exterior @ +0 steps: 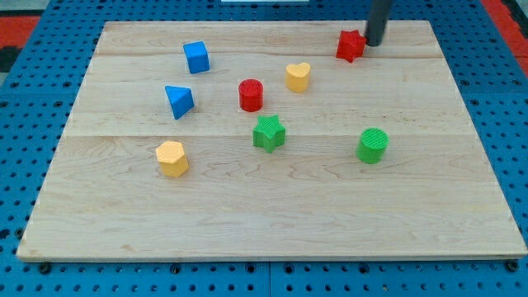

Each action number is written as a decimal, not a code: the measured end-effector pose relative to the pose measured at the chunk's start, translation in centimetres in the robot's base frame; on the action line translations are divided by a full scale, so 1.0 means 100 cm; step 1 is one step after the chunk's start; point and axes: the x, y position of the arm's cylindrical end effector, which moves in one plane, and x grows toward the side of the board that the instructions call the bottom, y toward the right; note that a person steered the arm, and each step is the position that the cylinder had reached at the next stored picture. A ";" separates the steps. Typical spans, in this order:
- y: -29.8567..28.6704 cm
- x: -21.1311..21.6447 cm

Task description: Slide green circle towards center right

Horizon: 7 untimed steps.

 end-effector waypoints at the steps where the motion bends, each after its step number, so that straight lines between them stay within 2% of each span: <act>1: 0.074 0.096; 2: 0.091 0.218; 3: 0.048 0.270; 4: -0.013 0.248; 5: -0.040 0.203; 6: -0.030 0.262; 7: -0.081 0.264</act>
